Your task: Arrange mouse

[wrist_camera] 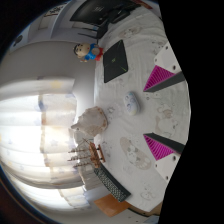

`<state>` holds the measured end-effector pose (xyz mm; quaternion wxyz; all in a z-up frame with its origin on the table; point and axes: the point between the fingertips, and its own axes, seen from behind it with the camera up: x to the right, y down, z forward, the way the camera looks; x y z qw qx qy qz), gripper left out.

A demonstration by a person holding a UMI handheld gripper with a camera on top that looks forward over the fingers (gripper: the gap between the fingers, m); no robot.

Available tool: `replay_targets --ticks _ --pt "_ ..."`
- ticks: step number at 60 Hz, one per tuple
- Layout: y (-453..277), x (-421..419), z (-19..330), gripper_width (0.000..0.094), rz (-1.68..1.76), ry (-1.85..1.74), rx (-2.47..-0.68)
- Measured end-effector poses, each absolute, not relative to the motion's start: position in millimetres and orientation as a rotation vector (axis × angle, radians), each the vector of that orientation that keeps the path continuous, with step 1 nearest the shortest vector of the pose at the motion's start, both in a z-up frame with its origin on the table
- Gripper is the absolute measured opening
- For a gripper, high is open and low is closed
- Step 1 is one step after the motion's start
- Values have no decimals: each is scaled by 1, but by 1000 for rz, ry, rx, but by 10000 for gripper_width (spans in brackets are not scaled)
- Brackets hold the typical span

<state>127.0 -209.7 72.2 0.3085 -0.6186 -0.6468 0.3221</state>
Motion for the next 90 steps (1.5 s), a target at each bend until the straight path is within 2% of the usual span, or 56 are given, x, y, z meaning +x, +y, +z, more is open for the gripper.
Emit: replay_targets --ticks 20,37,66,71,78,81,84,87,90 --pt "-211 46 34 849 872 -1650 -1634" --pt "-204 9 -6 852 807 -1659 -1666" --pt "-206 -43 -15 859 811 -1651 -1660" --pt "-207 -45 -16 824 828 -1655 -1661" --pt "-206 -48 -16 703 835 -1664 -1654" --pt "-204 -49 -17 624 826 -1668 -1646" --pt "-202 -50 -17 488 825 -1665 -1639" --pt "-203 -50 -17 475 824 -1676 -1631" --pt "-203 -51 -16 418 805 -1701 -1607"
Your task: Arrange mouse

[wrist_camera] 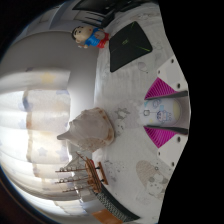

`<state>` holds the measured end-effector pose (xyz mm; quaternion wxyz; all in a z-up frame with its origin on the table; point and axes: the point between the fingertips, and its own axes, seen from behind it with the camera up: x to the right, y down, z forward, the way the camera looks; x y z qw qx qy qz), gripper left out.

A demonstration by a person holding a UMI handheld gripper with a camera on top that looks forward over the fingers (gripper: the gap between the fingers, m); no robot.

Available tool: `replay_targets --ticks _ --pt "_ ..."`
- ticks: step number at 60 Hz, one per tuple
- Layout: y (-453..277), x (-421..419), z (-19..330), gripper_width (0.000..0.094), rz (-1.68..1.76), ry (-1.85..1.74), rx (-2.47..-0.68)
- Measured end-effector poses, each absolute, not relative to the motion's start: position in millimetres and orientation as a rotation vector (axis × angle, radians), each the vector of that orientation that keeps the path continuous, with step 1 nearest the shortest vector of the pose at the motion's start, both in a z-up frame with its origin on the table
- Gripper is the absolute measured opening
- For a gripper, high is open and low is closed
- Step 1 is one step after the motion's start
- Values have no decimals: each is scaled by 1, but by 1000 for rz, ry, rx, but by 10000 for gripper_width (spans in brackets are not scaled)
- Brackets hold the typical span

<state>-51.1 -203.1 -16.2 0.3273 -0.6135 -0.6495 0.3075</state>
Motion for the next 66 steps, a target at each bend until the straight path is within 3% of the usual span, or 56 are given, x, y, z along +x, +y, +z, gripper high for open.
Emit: replay_targets --ticks 6,14,20,26,33,46,50,54,60,62,66 --pt "-204 -56 5 392 818 -1713 -1596" --pt "-184 -76 82 389 873 -1633 -1563" --pt "-143 -100 135 390 892 -1561 -1539" --pt "-78 -130 159 388 852 -1501 -1517" --pt "4 -158 136 388 784 -1473 -1533" --pt "87 -168 10 417 725 -1552 -1705" --pt "93 -163 -17 472 719 -1599 -1732" --pt "91 -165 -15 536 746 -1610 -1683" --pt "105 -160 -10 866 677 -1618 -1681" --pt "106 -156 -6 830 671 -1620 -1698" --pt "102 -144 13 850 705 -1620 -1733"
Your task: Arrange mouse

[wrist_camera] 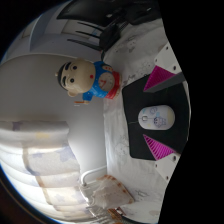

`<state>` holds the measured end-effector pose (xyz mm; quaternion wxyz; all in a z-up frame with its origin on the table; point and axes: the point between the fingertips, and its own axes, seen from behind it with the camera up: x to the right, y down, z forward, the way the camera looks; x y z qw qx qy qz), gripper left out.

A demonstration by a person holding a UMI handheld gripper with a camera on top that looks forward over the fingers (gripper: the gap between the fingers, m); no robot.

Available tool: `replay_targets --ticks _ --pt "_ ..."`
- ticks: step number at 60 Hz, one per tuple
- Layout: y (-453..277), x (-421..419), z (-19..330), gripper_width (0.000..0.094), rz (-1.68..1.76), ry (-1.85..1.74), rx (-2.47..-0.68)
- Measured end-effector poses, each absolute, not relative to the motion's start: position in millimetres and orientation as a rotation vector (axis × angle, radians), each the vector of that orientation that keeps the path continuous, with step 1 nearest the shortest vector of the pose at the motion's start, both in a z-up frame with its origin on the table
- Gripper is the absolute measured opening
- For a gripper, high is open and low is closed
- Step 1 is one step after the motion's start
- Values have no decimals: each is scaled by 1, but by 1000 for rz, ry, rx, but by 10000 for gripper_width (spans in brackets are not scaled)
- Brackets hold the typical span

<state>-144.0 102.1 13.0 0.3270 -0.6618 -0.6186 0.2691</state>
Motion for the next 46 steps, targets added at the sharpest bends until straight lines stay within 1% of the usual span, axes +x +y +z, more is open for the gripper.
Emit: replay_targets --ticks 4,14,20,26,31,46 --pt "100 -121 39 848 713 -1630 -1756" --pt "90 -36 105 848 688 -1707 -1717" --pt "86 14 131 851 668 -1738 -1684" --pt "88 51 147 849 643 -1738 -1687" --pt "88 64 159 847 664 -1707 -1701" --pt "94 68 169 847 660 -1671 -1690"
